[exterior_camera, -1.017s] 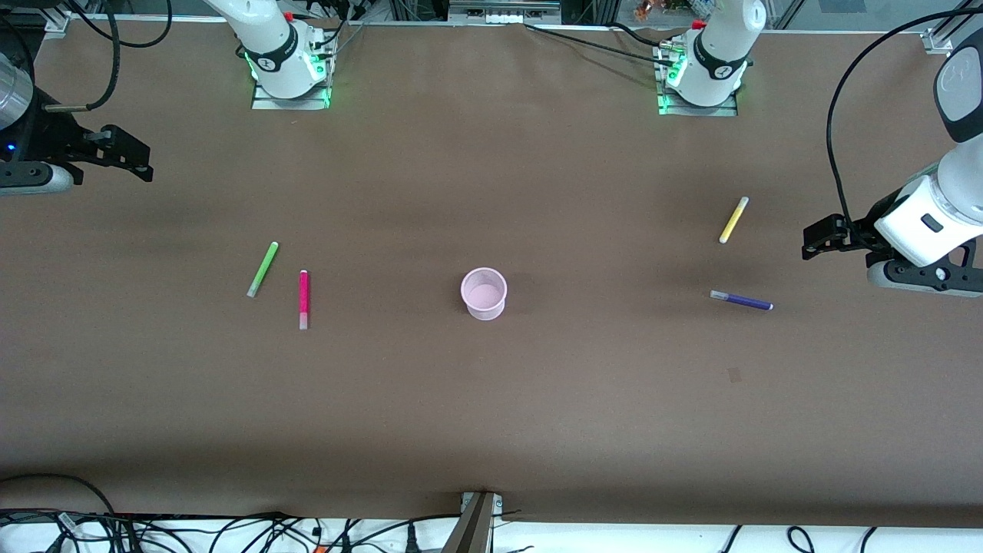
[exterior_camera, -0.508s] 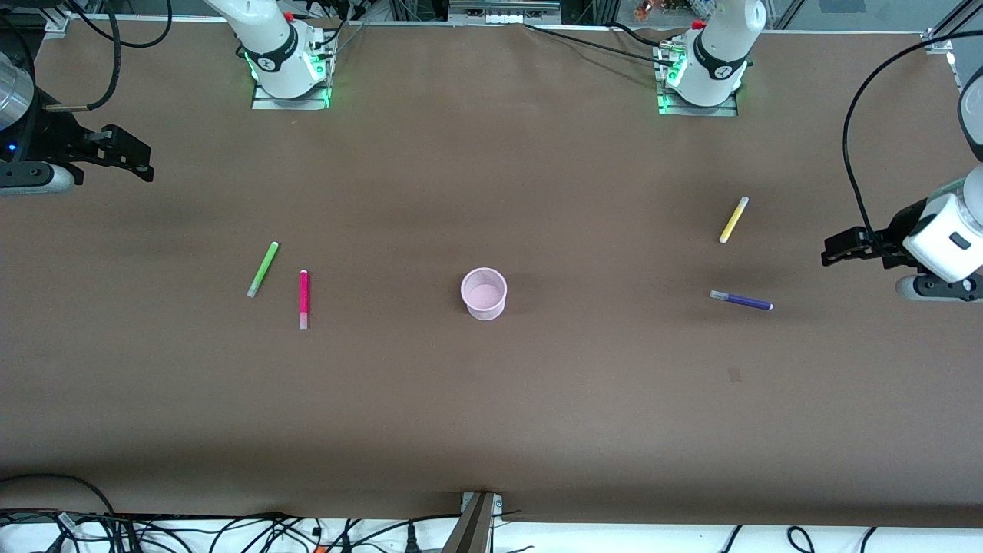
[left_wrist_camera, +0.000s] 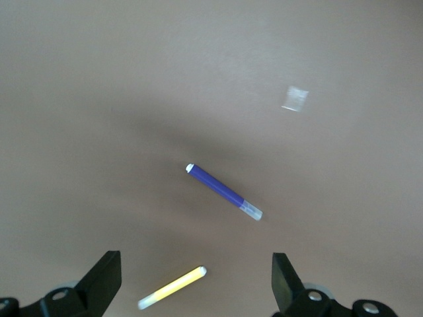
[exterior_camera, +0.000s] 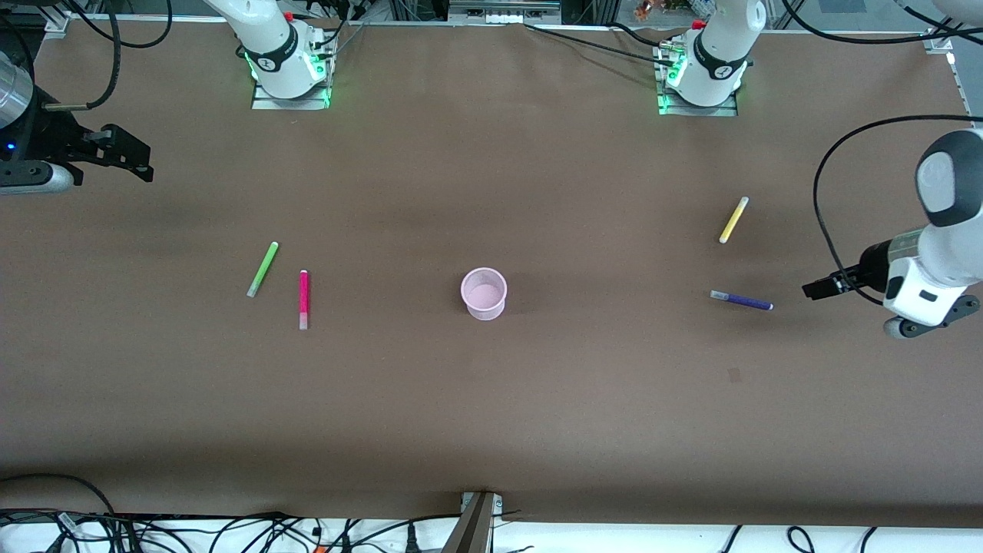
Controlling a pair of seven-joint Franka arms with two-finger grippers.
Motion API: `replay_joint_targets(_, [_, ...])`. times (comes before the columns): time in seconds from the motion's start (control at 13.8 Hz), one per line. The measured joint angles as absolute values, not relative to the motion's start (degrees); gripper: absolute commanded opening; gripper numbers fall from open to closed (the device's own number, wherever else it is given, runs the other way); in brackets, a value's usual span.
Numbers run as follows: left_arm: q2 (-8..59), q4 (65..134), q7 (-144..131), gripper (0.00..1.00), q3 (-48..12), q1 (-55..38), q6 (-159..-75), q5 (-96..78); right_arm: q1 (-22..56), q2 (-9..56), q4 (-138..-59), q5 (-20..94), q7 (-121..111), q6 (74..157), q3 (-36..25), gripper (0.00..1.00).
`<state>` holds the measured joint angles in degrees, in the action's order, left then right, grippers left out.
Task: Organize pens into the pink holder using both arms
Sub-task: 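Move the left gripper toward the blue marker, then lower the left gripper and grasp the blue marker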
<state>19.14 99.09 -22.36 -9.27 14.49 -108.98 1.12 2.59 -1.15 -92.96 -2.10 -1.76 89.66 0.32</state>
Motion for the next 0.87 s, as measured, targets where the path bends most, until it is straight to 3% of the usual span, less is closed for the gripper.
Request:
replay_joint_targets(0.36, [19.5,112.0,-32.7,1.0,-9.3,14.8,-124.1,1.1,2.5,-1.0,-92.9,-2.1,-1.8,89.7,0.1,1.0])
replay_joint_targets(0.87, [23.8,118.0,-41.3,1.0,-9.3,15.0,-137.9,1.1,2.5,-1.0,-92.9,-2.0,-1.8,89.7,0.1,1.0])
